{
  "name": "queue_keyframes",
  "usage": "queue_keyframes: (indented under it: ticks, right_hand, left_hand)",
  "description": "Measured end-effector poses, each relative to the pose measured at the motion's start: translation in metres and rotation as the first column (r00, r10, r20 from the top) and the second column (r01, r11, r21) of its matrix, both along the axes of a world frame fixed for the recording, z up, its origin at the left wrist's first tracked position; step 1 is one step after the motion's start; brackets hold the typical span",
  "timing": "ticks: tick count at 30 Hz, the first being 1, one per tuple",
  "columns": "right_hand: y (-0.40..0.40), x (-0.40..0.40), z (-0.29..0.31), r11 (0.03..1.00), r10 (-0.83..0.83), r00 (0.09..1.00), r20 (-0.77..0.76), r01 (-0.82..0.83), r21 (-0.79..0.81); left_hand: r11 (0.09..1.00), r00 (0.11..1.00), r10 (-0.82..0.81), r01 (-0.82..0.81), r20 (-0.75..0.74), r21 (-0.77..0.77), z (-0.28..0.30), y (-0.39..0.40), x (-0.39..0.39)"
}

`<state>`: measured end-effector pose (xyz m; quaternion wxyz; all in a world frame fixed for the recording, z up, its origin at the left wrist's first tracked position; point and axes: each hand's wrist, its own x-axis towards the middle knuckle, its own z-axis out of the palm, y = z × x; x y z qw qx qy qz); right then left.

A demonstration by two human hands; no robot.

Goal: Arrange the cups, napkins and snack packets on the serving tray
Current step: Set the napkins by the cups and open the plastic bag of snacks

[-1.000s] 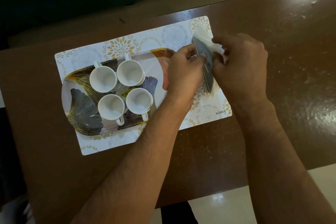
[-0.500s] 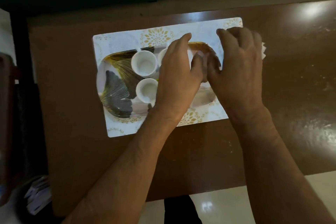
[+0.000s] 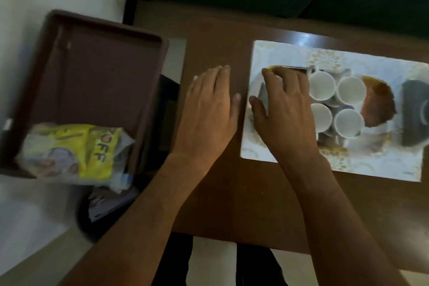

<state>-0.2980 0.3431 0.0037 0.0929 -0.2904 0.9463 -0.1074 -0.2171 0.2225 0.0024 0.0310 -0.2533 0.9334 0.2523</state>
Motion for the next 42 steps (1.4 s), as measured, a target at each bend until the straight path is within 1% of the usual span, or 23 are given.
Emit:
queue_keyframes:
  ticks: [6, 13, 15, 19, 22, 25, 28, 31, 33, 35, 36, 37, 38, 39, 40, 41, 42]
  right_hand:
    - [-0.09, 0.062, 0.002, 0.991, 0.13, 0.988, 0.082, -0.128, -0.026]
    - [-0.167, 0.13, -0.013, 0.95, 0.312, 0.937, 0.157, -0.303, -0.081]
    - [-0.181, 0.144, -0.022, 0.936, 0.351, 0.913, 0.21, -0.334, -0.112]
    - [-0.213, 0.169, -0.041, 0.921, 0.39, 0.828, 0.404, -0.346, -0.179]
    - [-0.234, 0.183, -0.055, 0.929, 0.355, 0.746, 0.564, -0.351, -0.121]
    - [-0.247, 0.187, -0.067, 0.923, 0.348, 0.721, 0.6, -0.374, -0.086]
    - [-0.254, 0.181, -0.067, 0.943, 0.292, 0.68, 0.673, -0.322, -0.084]
    - [-0.257, 0.173, -0.066, 0.975, 0.172, 0.625, 0.762, -0.216, -0.043]
    - [-0.255, 0.167, -0.063, 0.993, 0.122, 0.551, 0.825, -0.07, -0.1]
    - [-0.248, 0.159, -0.057, 0.978, 0.082, 0.479, 0.874, 0.132, -0.164]
    - [-0.243, 0.155, -0.055, 0.955, 0.072, 0.448, 0.891, 0.228, -0.192]
    - [-0.237, 0.152, -0.052, 0.917, 0.06, 0.415, 0.908, 0.337, -0.215]
    - [-0.232, 0.148, -0.051, 0.866, 0.058, 0.37, 0.927, 0.442, -0.231]
    - [-0.226, 0.146, -0.05, 0.808, 0.065, 0.309, 0.949, 0.541, -0.231]
    - [-0.22, 0.144, -0.05, 0.753, 0.087, 0.243, 0.966, 0.619, -0.223]
    - [-0.215, 0.143, -0.049, 0.698, 0.116, 0.179, 0.977, 0.685, -0.208]
    - [-0.21, 0.142, -0.048, 0.657, 0.149, 0.139, 0.979, 0.726, -0.203]
  left_hand:
    - [0.995, 0.996, 0.094, -0.093, 0.012, -0.032, 0.002, -0.072, 0.078]
    - [0.971, 0.969, 0.239, -0.237, 0.053, -0.041, -0.01, -0.135, 0.163]
    - [0.959, 0.959, 0.282, -0.281, 0.022, -0.043, -0.017, -0.144, 0.186]
    - [0.932, 0.937, 0.346, -0.349, -0.049, -0.102, -0.038, -0.156, 0.229]
    - [0.926, 0.929, 0.353, -0.364, -0.113, -0.103, -0.059, -0.153, 0.25]
    - [0.924, 0.91, 0.367, -0.381, -0.195, -0.041, -0.076, -0.15, 0.258]
    - [0.921, 0.886, 0.388, -0.385, -0.252, 0.063, -0.088, -0.151, 0.26]
    - [0.94, 0.891, 0.339, -0.332, -0.301, 0.075, -0.093, -0.159, 0.26]
    - [0.951, 0.892, 0.299, -0.306, -0.341, 0.032, -0.092, -0.166, 0.255]
    - [0.94, 0.86, 0.308, -0.342, -0.406, -0.011, -0.087, -0.172, 0.249]
    - [0.918, 0.823, 0.36, -0.397, -0.439, 0.008, -0.085, -0.175, 0.245]
    - [0.881, 0.77, 0.446, -0.469, -0.456, 0.07, -0.081, -0.179, 0.242]
    - [0.821, 0.701, 0.559, -0.542, -0.443, 0.18, -0.077, -0.182, 0.237]
    - [0.727, 0.617, 0.687, -0.598, -0.385, 0.339, -0.073, -0.185, 0.232]
    - [0.584, 0.529, 0.804, -0.61, -0.273, 0.536, -0.069, -0.189, 0.227]
    - [0.378, 0.46, 0.881, -0.543, -0.112, 0.749, -0.064, -0.194, 0.222]
    - [0.122, 0.443, 0.894, -0.391, 0.071, 0.912, -0.06, -0.199, 0.217]
